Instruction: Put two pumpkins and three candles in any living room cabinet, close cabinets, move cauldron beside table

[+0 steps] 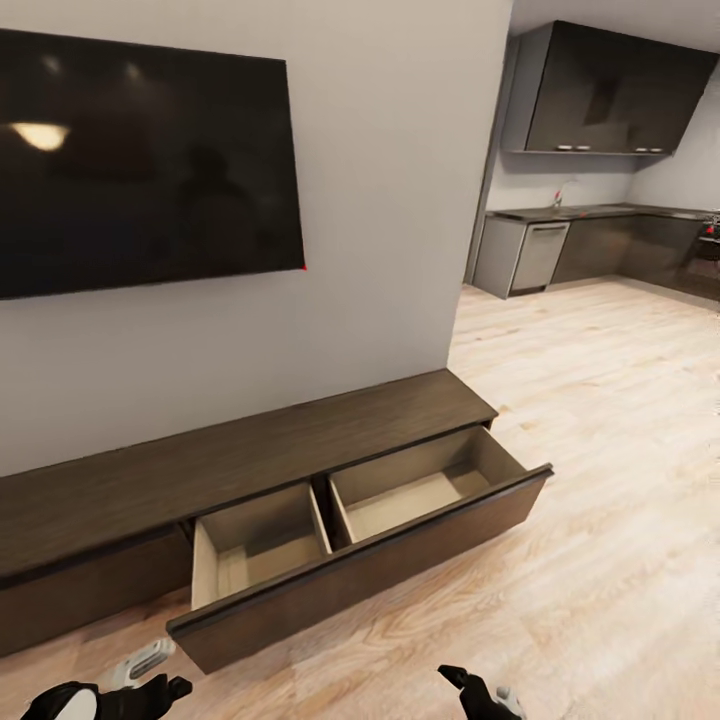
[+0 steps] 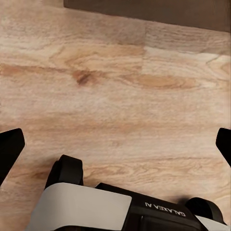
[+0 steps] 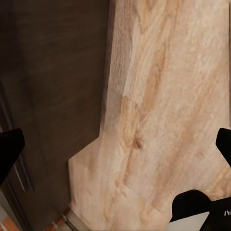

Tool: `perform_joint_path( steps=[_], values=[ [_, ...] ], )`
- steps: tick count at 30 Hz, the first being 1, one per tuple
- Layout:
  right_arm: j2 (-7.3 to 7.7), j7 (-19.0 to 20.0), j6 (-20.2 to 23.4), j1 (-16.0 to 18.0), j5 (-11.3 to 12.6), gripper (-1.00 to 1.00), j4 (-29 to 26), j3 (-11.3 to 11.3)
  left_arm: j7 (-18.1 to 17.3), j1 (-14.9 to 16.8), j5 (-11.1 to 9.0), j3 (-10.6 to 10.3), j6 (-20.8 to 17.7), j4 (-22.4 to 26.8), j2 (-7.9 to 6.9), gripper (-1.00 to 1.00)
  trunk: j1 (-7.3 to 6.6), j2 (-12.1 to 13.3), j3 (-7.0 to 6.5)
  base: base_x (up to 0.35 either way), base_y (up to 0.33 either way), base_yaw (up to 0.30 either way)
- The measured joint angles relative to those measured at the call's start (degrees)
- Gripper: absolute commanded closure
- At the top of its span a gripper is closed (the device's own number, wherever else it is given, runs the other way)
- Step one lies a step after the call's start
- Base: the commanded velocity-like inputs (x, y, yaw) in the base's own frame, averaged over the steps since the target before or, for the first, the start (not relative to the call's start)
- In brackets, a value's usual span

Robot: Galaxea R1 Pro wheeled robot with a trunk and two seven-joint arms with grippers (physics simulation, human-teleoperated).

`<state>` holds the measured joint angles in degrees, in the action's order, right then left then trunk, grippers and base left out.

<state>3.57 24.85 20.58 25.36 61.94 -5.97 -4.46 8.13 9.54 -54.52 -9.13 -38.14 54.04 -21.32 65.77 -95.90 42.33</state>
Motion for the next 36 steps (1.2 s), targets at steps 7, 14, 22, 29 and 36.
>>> perform_joint_path(
  steps=[7,14,22,29,36],
  values=[
    [0.24,0.33,-0.3,0.0,-0.01,-1.0,-0.02,-0.01,0.01,0.02,2.92,0.31,0.72,0.0,0.67,-1.0,-1.54,2.81,-0.8,0.0,0.0,-0.17],
    [0.34,0.27,-0.38,0.0,-0.01,-1.0,0.0,-0.03,0.0,0.02,3.17,0.26,0.76,0.0,0.72,-1.0,-3.08,5.62,-1.6,0.0,0.0,-0.17],
    [0.4,0.0,-0.46,0.0,-0.07,-1.0,0.06,-0.01,0.02,0.02,3.18,0.24,0.76,0.0,0.73,-1.0,-4.83,8.82,-2.51,0.0,0.0,-0.17],
    [0.68,-0.25,-3.65,0.0,0.0,-1.0,0.97,-0.01,0.01,0.02,3.25,0.25,0.77,0.0,0.73,-1.0,-5.72,10.44,-2.77,0.0,0.0,-0.151],
    [0.7,-0.39,-4.71,0.01,0.28,-1.0,2.16,0.24,-0.06,0.01,3.27,0.24,0.79,0.01,0.72,-1.0,-5.72,10.44,-2.37,0.0,0.0,-0.058]
  ],
)
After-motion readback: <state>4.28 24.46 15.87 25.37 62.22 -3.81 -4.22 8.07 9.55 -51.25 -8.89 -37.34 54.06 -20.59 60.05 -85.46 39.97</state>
